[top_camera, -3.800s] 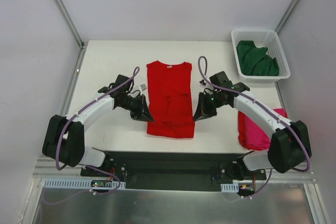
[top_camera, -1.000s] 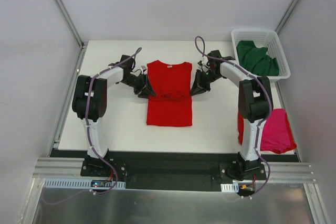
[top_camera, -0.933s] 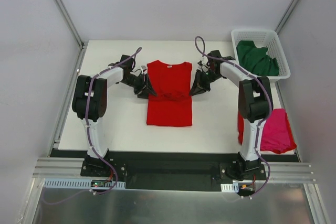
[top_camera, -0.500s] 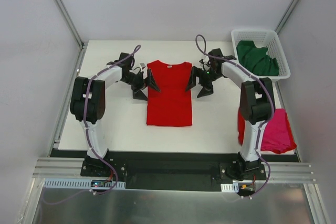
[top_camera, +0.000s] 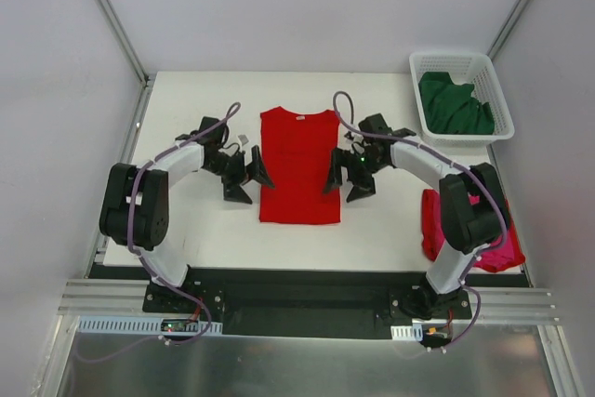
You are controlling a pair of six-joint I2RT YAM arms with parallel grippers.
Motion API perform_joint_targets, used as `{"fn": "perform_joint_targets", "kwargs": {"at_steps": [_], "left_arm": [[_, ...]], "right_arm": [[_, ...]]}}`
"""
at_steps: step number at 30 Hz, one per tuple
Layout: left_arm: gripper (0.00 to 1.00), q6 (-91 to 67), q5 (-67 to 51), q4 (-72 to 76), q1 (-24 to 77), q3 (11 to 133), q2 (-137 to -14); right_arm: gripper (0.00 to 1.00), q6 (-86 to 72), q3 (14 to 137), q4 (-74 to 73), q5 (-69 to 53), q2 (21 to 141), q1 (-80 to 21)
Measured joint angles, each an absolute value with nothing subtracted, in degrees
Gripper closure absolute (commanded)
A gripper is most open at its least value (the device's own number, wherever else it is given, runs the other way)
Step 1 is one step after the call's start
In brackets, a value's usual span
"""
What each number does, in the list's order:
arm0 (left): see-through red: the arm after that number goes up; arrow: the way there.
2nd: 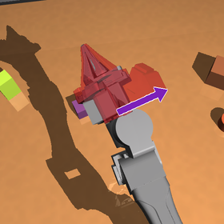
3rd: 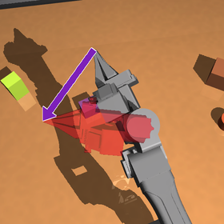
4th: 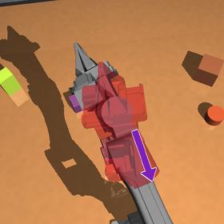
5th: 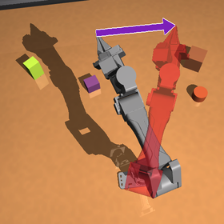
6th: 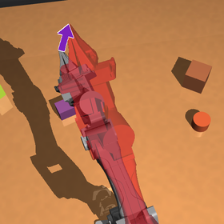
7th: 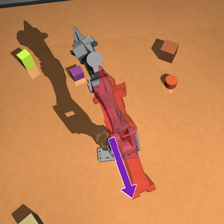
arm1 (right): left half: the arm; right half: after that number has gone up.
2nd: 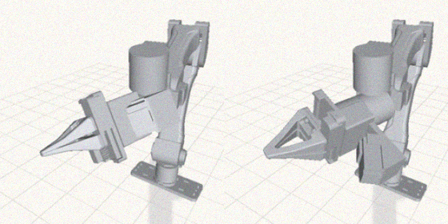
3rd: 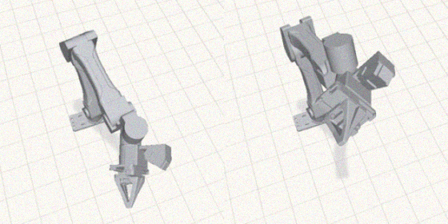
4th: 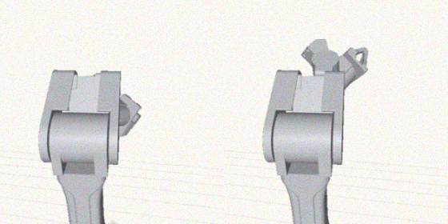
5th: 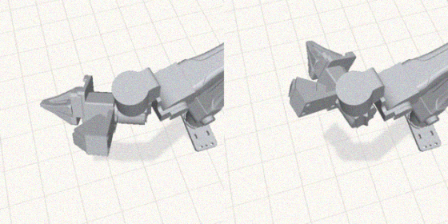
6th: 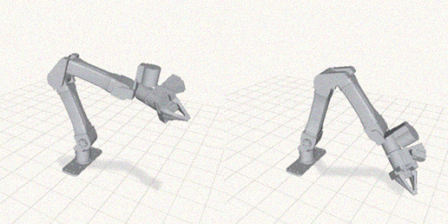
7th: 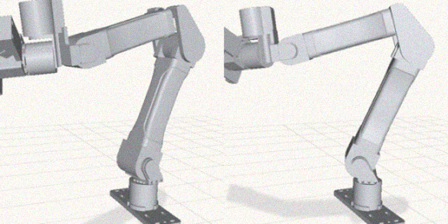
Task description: Fold and stack the t-shirts
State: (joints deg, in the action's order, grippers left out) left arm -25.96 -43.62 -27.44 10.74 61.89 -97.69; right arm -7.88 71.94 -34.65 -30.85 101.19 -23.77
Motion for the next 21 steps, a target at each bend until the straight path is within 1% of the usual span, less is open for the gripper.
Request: {"fn": "perform_joint_targets", "kwargs": {"at_steps": [5,9,12,14,15,21], "left_arm": [[0.01,-26.6,-44.0,-25.6,10.7,50.4,-91.9],[0.01,-28.7,-46.7,-19.8,10.8,42.6,-86.9],[0.01,-30.7,-49.0,-14.5,10.7,38.4,-85.9],[0.01,-32.1,-50.6,-10.8,10.8,36.1,-85.9],[0.01,-32.6,-51.2,-9.3,10.7,35.4,-85.9],[0.01,-33.6,-55.0,-2.8,10.5,35.3,-88.0]], "right_arm": [[0.12,-10.3,58.3,-31.2,-30.9,95.7,-24.1],[0.12,-11.6,52.4,-27.8,-31.1,91.8,-24.1],[0.13,-13.1,50.2,-23.8,-32.2,90.5,-24.1],[0.19,-14.5,48.4,-20.3,-33.4,90.2,-23.9],[0.21,-15.1,47.4,-18.5,-34.0,90.1,-23.7],[0.22,-18.7,45.4,-11.9,-37.1,90.7,-22.0]]}}
